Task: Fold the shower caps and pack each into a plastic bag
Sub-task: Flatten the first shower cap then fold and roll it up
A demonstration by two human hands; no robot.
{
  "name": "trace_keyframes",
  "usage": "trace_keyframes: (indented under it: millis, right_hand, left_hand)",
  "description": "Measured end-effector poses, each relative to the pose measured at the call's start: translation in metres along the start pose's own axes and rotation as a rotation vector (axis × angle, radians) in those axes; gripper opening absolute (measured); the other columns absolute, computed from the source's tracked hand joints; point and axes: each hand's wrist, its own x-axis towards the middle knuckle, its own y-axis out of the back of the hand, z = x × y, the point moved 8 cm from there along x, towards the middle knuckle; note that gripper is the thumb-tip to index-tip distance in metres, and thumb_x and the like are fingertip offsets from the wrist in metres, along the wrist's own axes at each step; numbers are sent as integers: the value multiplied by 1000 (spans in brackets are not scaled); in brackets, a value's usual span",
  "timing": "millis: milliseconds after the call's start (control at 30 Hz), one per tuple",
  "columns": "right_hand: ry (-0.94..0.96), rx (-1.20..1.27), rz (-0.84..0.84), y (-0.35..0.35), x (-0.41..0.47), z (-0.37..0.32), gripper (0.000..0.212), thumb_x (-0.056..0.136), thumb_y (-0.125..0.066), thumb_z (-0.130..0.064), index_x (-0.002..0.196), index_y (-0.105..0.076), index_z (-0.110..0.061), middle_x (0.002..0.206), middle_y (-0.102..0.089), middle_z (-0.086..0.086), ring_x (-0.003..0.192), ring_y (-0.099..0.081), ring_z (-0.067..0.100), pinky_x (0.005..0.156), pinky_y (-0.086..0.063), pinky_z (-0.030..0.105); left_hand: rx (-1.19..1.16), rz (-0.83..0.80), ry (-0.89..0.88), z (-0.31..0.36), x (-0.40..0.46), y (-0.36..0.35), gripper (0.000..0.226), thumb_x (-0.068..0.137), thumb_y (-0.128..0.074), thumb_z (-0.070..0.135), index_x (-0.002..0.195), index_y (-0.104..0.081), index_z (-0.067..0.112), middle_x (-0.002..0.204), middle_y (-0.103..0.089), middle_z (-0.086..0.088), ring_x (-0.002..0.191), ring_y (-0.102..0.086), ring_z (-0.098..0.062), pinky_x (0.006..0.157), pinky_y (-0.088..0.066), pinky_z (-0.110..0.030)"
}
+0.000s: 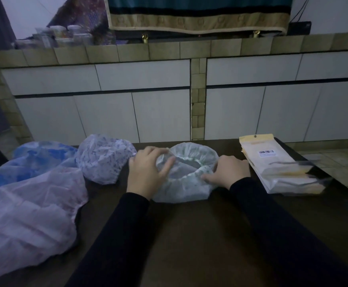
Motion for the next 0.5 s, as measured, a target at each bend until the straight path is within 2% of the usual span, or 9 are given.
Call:
trace_keyframes:
  millis: [33,100,200,267,333,367,433,500]
  right_hand:
    - [39,14,15,0,0,-5,50,77,-57,-70,90,-63,-22,80,-63,-5,81,-61,15,92,-44,40]
    - [111,42,96,6,-2,-12,51,82,-48,-72,91,-66,-24,84,-65,-4,82,-60,15,91,-42,40]
    - [194,62,286,22,-5,-17,41,97,-36,-52,108,-65,-26,103,-61,0,97,-53,18,93,-40,43]
    - [190,71,205,13,-1,-15,35,101,-35,-40,121,-60,-28,120,-54,1,111,-46,20,97,-35,45]
    - [133,5,28,-8,4,-9,34,100,-38,-36,130,-54,-31,127,-49,1,118,-43,23,99,-32,48]
    - [86,-32,-36,-16,6,-3,35,99,-40,-34,132,-52,-32,129,-49,2,119,-42,24,100,-31,49]
    - [-6,-78,-81,-19,8,8,36,97,-45,-32,133,-51,-29,128,-50,4,120,-43,26,100,-32,49]
    - [-41,-114,-67,-14,7,11,35,93,-51,-34,126,-57,-26,122,-55,4,118,-44,26,98,-33,47]
  left_hand:
    - [-35,-57,-46,9,-2,-6,32,87,-55,55,110,-64,34,110,-56,17,102,-47,-2,93,-34,-36]
    - [-2,-262,-63,18,-9,-29,43,87,-51,62,122,-57,38,124,-51,15,114,-42,-3,100,-31,-37]
    - [102,-573,89,-1,-21,-57,65,87,-43,69,145,-31,42,153,-28,7,139,-26,-14,112,-17,-47]
    - [117,-726,170,-13,-30,-66,77,86,-45,70,150,-14,42,161,-8,5,147,-9,-17,116,-6,-51]
    - [113,-831,201,-22,-33,-71,85,83,-51,69,151,-8,42,162,0,4,149,0,-17,117,-2,-51]
    - [88,-845,214,-26,-32,-69,86,82,-56,66,151,-10,43,162,-3,4,148,-2,-17,118,-4,-49]
    - [-45,-796,246,-35,-27,-65,83,80,-70,50,149,-24,40,154,-26,7,143,-23,-15,116,-21,-36]
    - [-199,-676,298,-45,-21,-55,76,76,-80,33,142,-42,34,140,-43,10,125,-46,-10,100,-39,-23]
